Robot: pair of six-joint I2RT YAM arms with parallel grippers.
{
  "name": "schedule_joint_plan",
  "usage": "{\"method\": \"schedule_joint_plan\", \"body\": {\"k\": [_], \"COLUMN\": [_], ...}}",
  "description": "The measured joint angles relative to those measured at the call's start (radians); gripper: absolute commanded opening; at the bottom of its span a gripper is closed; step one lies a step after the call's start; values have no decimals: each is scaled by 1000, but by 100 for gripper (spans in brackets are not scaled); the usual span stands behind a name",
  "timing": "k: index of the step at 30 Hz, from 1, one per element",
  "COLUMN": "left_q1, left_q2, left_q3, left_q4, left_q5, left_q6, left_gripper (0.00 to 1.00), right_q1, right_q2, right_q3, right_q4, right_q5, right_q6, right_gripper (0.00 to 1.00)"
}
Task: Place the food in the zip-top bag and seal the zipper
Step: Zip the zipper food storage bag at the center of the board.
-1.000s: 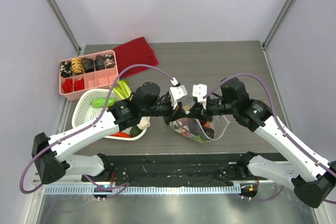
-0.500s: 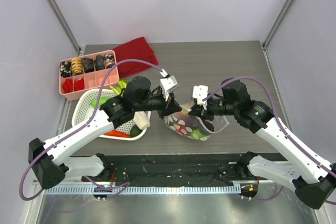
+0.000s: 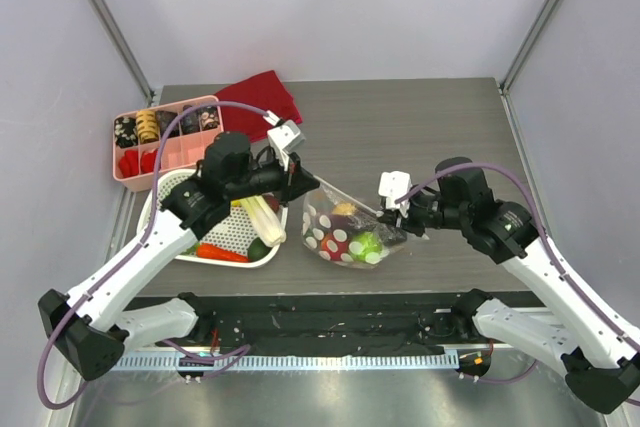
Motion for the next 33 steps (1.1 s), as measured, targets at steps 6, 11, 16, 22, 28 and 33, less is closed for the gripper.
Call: {"method": "schedule_joint_plan", "body": {"k": [6,11,16,22,28,33], "left_q1": [69,108,136,138,145,145], "left_q2": [-15,-16,-15,6,7,-46], "left_q3": [0,0,0,6,35,38], "left_q4": [-11,-20,-23,-31,-91,-198], "left_q5": [-1,-16,-48,-43,81,190], "left_q6": [-2,0,-2,-5,14,85], "left_gripper": [0,0,0,0,0,0], "right_q1": [-14,-17,-18,-18,-18,-19], "right_q2": [-55,-104,-152,-161,-141,-131], "right_q3": [0,0,0,11,64,101], "right_q4": [-85,-168,-248,-293,-406,-504], "right_q5": [38,89,145,164,122,56], "right_q6": [-15,-21,-23,-24,-70,-111], "right_gripper": [1,1,1,1,1,1]}}
